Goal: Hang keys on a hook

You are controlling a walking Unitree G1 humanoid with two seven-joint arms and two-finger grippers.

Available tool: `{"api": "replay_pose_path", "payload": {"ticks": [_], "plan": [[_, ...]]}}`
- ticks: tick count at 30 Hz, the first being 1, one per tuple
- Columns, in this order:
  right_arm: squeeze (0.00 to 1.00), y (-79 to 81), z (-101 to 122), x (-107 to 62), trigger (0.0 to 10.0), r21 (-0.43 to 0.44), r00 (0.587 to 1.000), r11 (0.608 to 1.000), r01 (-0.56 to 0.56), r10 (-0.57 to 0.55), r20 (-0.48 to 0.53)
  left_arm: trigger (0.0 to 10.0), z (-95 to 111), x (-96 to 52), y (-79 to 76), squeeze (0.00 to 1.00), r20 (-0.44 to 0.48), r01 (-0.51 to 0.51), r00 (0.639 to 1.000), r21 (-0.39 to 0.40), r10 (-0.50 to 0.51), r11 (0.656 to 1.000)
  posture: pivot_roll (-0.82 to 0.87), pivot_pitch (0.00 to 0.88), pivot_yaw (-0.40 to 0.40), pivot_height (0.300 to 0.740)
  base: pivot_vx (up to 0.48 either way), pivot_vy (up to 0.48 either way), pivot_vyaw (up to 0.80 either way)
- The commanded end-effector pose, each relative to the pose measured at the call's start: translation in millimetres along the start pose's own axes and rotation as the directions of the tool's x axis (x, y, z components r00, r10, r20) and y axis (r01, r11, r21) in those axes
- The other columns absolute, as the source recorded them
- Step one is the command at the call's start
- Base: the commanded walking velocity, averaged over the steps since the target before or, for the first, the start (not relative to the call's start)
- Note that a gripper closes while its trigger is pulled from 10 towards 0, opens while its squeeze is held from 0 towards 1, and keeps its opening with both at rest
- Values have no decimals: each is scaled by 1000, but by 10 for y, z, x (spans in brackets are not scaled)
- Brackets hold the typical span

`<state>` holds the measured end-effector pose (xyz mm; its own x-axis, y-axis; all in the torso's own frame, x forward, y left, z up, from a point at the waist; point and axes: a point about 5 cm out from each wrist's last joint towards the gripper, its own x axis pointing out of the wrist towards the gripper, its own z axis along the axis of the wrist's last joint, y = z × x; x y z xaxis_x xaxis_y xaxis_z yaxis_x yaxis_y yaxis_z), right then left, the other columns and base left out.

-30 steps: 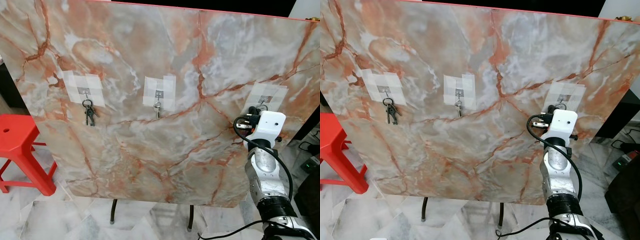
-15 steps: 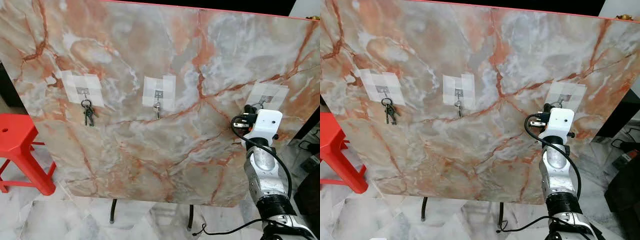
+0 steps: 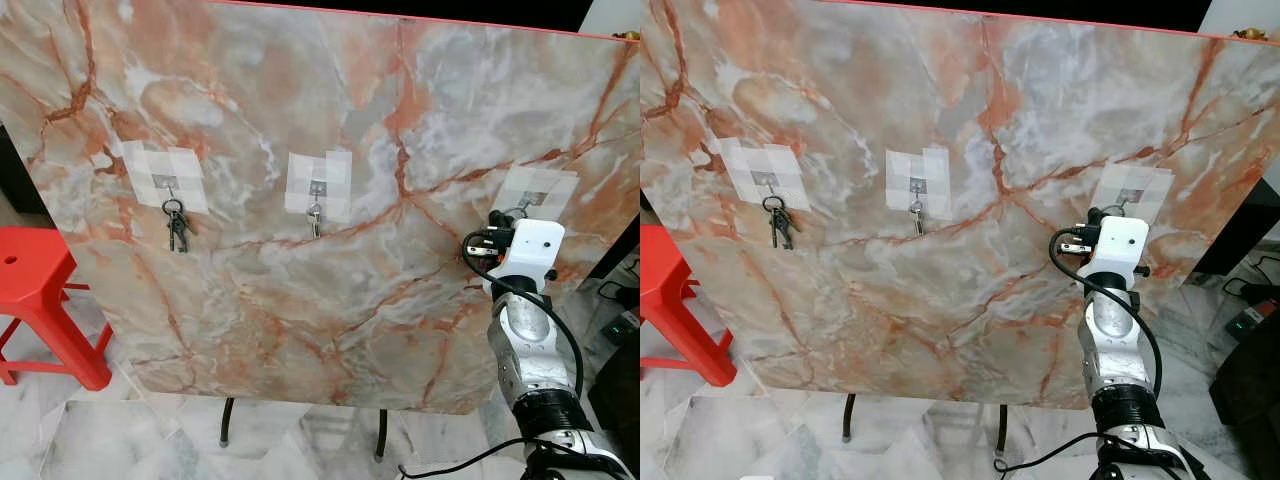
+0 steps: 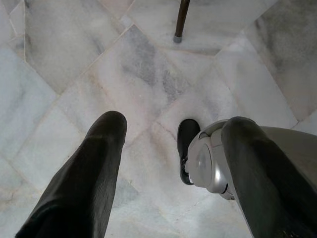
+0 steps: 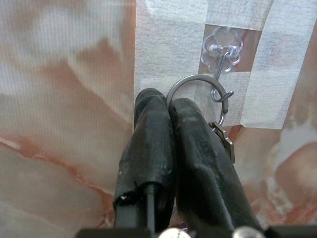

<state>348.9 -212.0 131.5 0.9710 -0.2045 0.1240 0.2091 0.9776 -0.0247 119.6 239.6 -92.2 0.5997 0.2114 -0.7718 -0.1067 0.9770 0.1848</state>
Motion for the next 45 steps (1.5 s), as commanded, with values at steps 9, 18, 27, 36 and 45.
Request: {"api": "replay_pose_path", "payload": {"ticks": [9, 18, 27, 36, 45], "plan": [[376, 21, -47, -19, 10000, 18, 1000, 1000, 5, -5, -27, 10000, -43, -12, -11, 0, -19, 18, 1000, 10, -18, 1000, 1, 0, -79, 740, 0, 0, 0], [608, 19, -40, -17, 10000, 21, 1000, 1000, 14, -14, -21, 10000, -44, -12, -10, 0, -19, 20, 1000, 10, -19, 1000, 3, 0, -79, 740, 0, 0, 0], [984, 3, 27, -15, 10000, 37, 999, 999, 23, -24, 25, 10000, -41, -11, -11, 0, -19, 22, 1000, 11, -22, 1000, 0, 0, -77, 740, 0, 0, 0], [965, -11, -44, -113, 10000, 34, 1000, 999, 24, -25, 15, 10000, -41, -12, -12, 0, -18, 26, 999, 13, -26, 1000, -2, 0, -77, 740, 0, 0, 0], [51, -18, -62, -342, 10000, 53, 997, 998, 24, -27, 66, 10000, -46, -13, -11, 0, -21, 30, 999, 12, -30, 999, -7, 0, -79, 740, 0, 0, 0]]}}
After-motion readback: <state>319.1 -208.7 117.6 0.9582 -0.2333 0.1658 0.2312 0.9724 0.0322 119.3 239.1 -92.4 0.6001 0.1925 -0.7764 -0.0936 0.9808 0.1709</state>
